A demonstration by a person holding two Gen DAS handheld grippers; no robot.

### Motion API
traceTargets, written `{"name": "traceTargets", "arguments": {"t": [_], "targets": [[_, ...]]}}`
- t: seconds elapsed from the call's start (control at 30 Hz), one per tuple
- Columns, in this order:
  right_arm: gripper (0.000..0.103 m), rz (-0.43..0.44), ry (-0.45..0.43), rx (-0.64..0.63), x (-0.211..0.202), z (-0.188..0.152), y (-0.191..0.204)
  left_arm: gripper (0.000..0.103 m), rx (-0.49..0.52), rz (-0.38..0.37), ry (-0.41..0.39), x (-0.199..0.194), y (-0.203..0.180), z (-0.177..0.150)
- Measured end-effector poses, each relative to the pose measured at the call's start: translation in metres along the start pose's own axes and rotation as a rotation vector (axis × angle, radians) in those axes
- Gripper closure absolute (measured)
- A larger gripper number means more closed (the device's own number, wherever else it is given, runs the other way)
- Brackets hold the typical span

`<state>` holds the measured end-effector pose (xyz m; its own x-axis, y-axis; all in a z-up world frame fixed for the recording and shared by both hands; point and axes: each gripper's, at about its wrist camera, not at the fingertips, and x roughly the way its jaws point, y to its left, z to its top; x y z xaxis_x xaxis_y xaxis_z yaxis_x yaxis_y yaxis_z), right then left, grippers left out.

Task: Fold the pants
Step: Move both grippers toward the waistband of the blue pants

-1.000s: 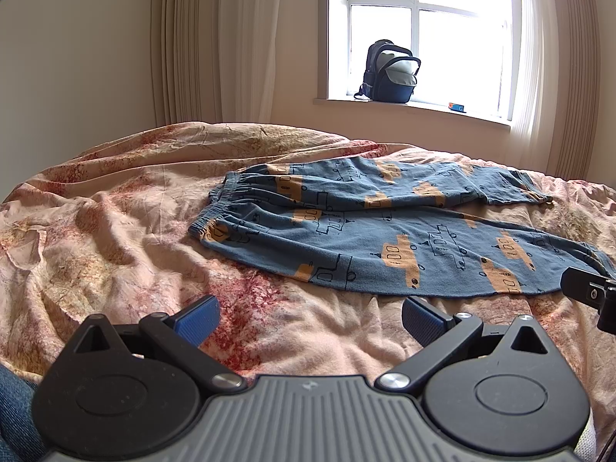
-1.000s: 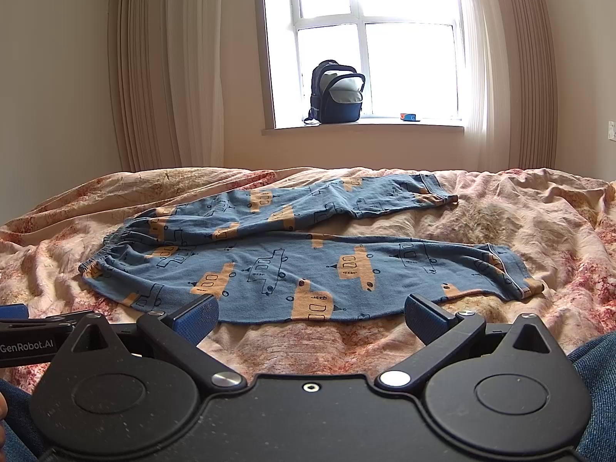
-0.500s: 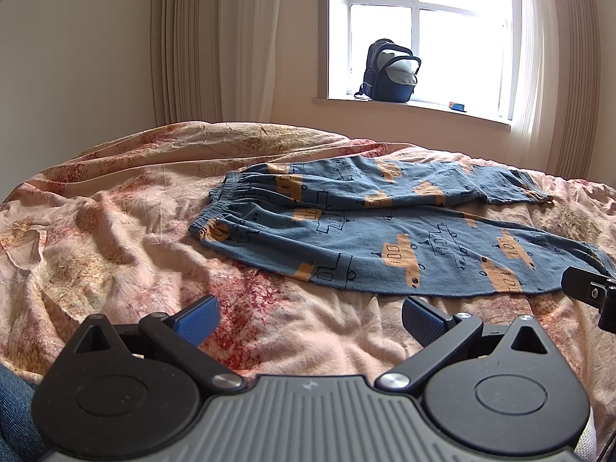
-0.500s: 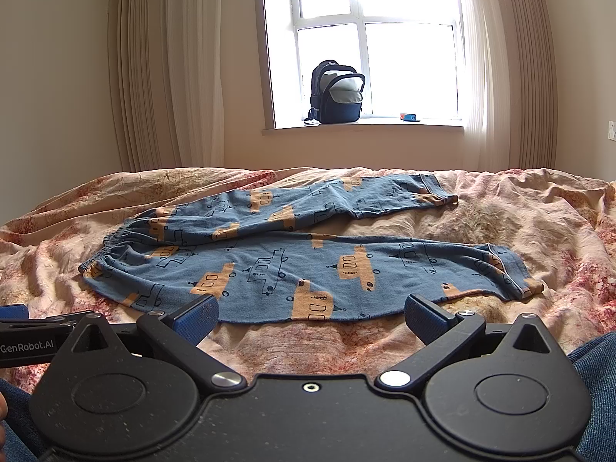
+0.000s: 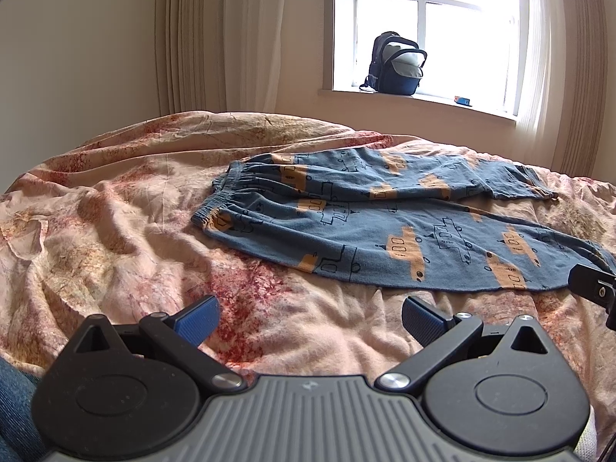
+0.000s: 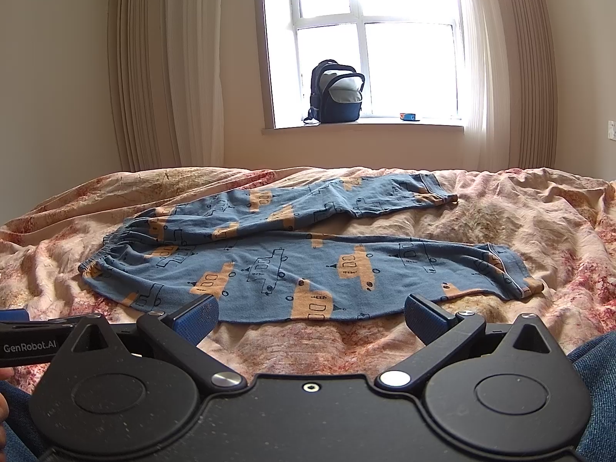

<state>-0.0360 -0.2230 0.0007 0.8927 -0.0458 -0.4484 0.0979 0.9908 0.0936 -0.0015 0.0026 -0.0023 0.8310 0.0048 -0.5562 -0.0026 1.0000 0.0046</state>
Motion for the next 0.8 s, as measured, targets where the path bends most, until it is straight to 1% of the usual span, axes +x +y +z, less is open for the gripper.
{"name": "traceTargets", "arguments": {"t": [0.27,0.4,0.5,0.63,0.8], "targets": [[0.000,0.008,0.001,0.009,0.000,-0.001,0.000,0.000,0.000,-0.007,0.013,0.002,-0.001,0.001],[0.000,0.008,0.005,0.030,-0.001,0.001,-0.002,0.000,-0.020,-0.049,0.031,0.001,0.001,0.004],[0.000,0.022,0.012,0.053,-0.001,0.005,-0.005,0.000,-0.026,-0.057,0.030,0.000,0.002,0.008],[0.000,0.061,-0.001,0.071,-0.002,0.019,-0.008,0.000,-0.021,-0.066,0.002,-0.002,0.002,0.025],[0.000,0.101,-0.078,0.117,0.000,0.047,-0.012,0.000,0.000,-0.064,-0.046,-0.003,0.001,0.054]]}}
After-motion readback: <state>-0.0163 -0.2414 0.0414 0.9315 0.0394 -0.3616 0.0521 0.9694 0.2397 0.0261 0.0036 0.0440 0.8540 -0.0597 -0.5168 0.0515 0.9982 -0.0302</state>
